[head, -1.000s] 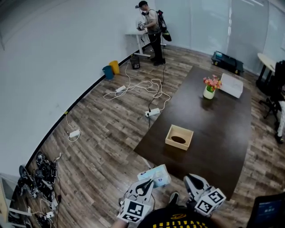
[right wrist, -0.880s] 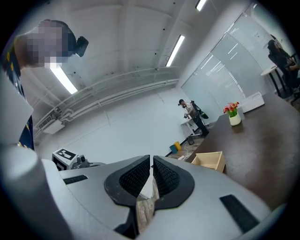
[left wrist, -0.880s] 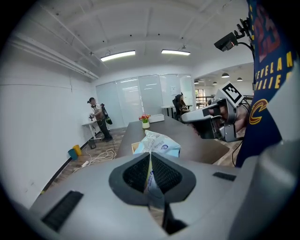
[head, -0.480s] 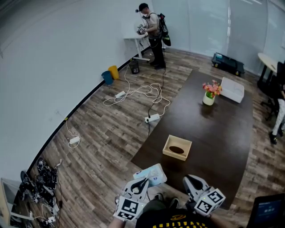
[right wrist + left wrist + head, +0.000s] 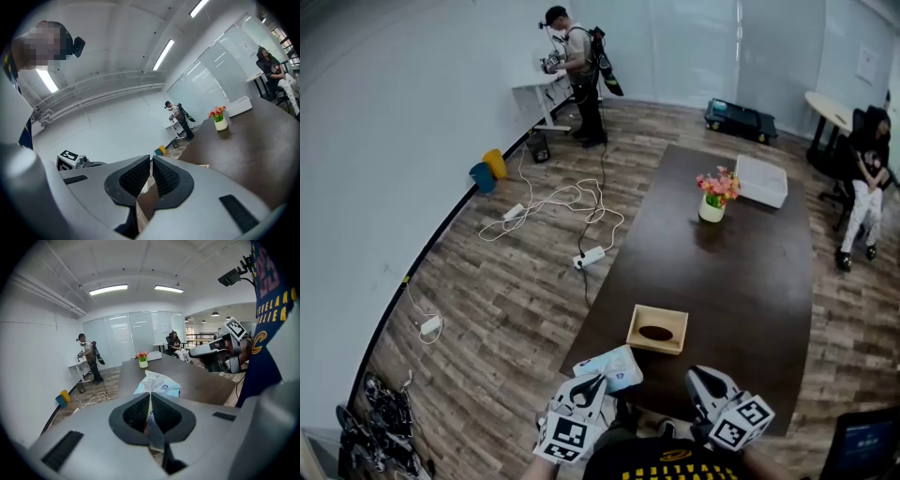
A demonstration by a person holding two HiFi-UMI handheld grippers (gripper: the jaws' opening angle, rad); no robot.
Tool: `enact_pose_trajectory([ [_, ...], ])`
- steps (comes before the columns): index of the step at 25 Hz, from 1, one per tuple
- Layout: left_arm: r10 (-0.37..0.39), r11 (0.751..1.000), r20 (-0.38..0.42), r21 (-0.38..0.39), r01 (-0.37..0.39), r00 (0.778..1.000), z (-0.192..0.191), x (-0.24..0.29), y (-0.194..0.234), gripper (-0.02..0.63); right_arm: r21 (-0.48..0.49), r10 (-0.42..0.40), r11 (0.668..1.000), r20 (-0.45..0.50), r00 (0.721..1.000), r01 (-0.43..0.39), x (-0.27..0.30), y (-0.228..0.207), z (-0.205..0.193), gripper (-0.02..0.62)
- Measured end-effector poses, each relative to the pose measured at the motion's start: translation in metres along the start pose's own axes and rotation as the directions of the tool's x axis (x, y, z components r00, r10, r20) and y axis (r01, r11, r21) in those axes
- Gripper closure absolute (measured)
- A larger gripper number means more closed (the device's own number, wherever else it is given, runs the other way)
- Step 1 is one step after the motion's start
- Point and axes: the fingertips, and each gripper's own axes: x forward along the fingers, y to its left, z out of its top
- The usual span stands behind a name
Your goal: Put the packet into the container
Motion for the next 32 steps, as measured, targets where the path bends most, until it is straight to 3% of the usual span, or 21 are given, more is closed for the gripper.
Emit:
enact_pose_trajectory([
  [5,-0.092,0.993,0.013,0.071,0.091,0.996,0.012,0.037,0.018,0.597,0.012,-0.06,0.998,-0.003,0.998,0.06,0.026,-0.007,0.003,0.583],
  [12,-0.197,0.976,0.047,0.104,0.191,0.979,0.025,0.069,0.039,0.597,-0.005,-0.147,0.989,0.002,0.989,0.147,0.053,-0.012,0.011,0.583],
  [22,-0.363,0.918,0.047,0.188,0.349,0.931,0.039,0.11,0.042,0.597,0.062,-0.319,0.947,0.057,0.946,0.316,0.046,-0.029,0.018,0.583],
  [26,-0.404,0.897,0.034,0.211,0.389,0.914,0.046,0.127,0.034,0.597,0.081,-0.358,0.933,0.072,0.931,0.352,0.037,-0.037,0.024,0.583],
  [32,-0.425,0.884,-0.004,0.213,0.416,0.905,0.049,0.154,0.016,0.598,0.129,-0.373,0.924,0.08,0.925,0.361,0.029,-0.064,0.034,0.583],
])
